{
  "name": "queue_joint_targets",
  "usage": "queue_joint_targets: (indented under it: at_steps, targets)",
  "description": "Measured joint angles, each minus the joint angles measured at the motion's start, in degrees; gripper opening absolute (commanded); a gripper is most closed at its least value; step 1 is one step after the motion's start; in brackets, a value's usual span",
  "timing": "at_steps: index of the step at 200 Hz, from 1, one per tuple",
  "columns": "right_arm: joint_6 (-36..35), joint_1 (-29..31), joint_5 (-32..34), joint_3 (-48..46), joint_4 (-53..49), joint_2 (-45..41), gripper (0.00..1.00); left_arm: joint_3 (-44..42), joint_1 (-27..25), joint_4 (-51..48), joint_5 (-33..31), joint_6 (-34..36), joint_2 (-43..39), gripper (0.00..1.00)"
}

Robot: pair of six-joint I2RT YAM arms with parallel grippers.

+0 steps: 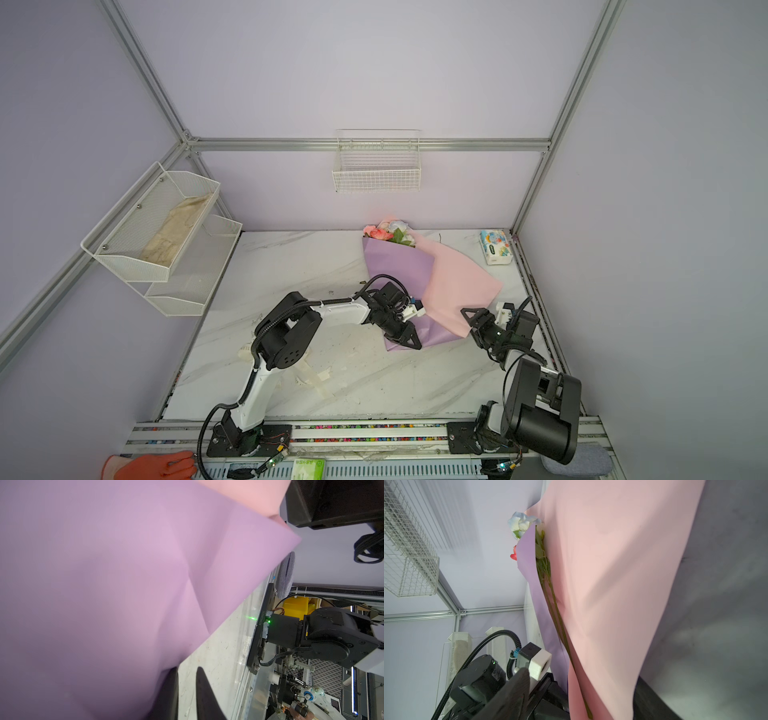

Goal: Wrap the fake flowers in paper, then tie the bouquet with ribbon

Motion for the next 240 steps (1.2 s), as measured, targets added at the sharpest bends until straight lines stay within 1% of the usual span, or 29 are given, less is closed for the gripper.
queue_joint_targets:
  at_steps: [30, 64, 80, 105, 115, 129, 138, 156, 174, 180, 193, 214, 229, 240]
  targets:
    - [0.85, 0.00, -0.09, 0.39, 1.05, 1.03, 0.73, 0.00, 0.13, -0.02, 0.00, 0.02, 0.00, 0.17]
    - [-1.11, 0.00, 1.44, 6.21, 3.15, 10.51, 0.71, 0.00, 0.28, 0.00, -0.07, 0.42, 0.02, 0.17]
    - [-2.32, 0.00, 2.47, 8.68, 4.81, 14.73, 0.67, 0.00, 0.28, 0.02, -0.15, 0.70, 0.02, 0.17]
    - [-2.95, 0.00, 2.47, 11.23, 8.46, 20.65, 0.54, 0.00, 0.35, 0.07, -0.24, 0.72, 0.02, 0.16]
    - [-3.30, 0.00, 2.49, 11.85, 9.60, 22.71, 0.44, 0.00, 0.44, 0.13, -0.28, 0.72, 0.02, 0.16]
    - [-3.85, 0.00, 2.97, 12.17, 9.94, 23.96, 0.34, 0.00, 0.66, 0.31, -0.42, 0.70, 0.00, 0.16]
    - [-4.20, 0.00, 3.41, 12.33, 9.79, 23.98, 0.28, 0.00, 0.81, 0.52, -0.48, 0.68, 0.02, 0.16]
    - [-5.46, 0.37, 4.15, 12.98, 8.94, 22.86, 0.20, 0.00, 1.25, 1.05, -0.68, 0.50, 0.02, 0.17]
    - [-7.54, 1.79, 6.51, 14.43, 5.79, 19.43, 0.15, -0.02, 1.73, 2.01, -0.90, -0.50, 0.02, 0.17]
    - [-8.22, 2.73, 7.52, 15.04, 4.55, 18.01, 0.12, -0.02, 1.92, 2.43, -0.87, -0.83, 0.02, 0.18]
    - [-9.88, 5.60, 10.21, 16.85, 1.62, 14.71, 0.11, -0.07, 2.32, 3.52, -0.87, -1.88, 0.02, 0.18]
    - [-12.31, 10.93, 16.39, 20.04, -2.75, 9.70, 0.10, -0.07, 2.93, 5.16, -0.85, -2.89, 0.02, 0.19]
    - [-13.51, 14.19, 20.55, 21.81, -4.98, 7.26, 0.10, -0.15, 3.28, 6.38, -0.85, -3.91, 0.00, 0.20]
    - [-14.58, 16.35, 23.65, 23.26, -7.26, 6.01, 0.10, -0.22, 3.45, 7.32, -0.83, -4.87, 0.00, 0.22]
